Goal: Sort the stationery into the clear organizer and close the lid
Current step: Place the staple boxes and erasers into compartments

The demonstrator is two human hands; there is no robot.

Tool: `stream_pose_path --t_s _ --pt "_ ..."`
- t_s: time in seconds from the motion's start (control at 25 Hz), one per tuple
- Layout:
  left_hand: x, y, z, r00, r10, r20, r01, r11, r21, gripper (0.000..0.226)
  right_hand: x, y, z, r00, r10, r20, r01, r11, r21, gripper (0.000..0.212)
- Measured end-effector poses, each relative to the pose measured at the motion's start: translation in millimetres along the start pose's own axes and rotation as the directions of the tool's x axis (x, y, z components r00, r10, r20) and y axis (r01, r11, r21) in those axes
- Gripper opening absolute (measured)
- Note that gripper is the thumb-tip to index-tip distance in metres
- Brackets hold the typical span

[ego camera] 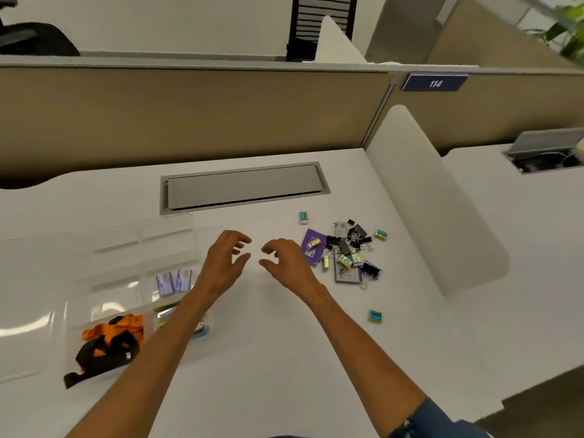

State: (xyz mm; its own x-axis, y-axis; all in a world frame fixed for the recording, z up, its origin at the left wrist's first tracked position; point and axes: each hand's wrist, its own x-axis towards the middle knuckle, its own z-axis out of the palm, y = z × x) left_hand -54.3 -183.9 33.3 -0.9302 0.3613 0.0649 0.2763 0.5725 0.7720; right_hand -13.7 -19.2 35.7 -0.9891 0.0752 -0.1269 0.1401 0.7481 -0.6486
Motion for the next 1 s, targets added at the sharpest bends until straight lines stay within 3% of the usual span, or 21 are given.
stream_pose_path --t_s 0.28,0.48,0.64,0.8,1.0 --pt "23 48 70 0.981 -0.025 0.194 0.016 0.999 0.048 0.029 -25 73 -50 0.987 0.129 -0.092 -0.124 0.991 0.058 0.03" --pt "16 63 112 0.933 0.04 0.357 -0.088 0.989 0.12 0.041 -33 124 -82 0.917 0.3 -0.262 -0.311 0.951 0.001 0.037" --pt "13 65 134 0.962 0.023 0.27 -0.093 0.964 0.25 0.06 -34 146 -88 0.887 0.387 -0.252 -0.421 0.901 -0.1 0.061" --pt "39 71 143 0.972 0.015 0.233 -0.071 0.97 0.233 0.071 -30 148 -81 0.895 0.362 -0.261 -0.4 0.909 -0.113 0.057" --pt "70 79 158 0.97 0.041 0.238 -0.131 0.917 0.376 0.053 -24 149 -75 0.896 0.345 -0.281 -0.39 0.913 -0.122 0.046"
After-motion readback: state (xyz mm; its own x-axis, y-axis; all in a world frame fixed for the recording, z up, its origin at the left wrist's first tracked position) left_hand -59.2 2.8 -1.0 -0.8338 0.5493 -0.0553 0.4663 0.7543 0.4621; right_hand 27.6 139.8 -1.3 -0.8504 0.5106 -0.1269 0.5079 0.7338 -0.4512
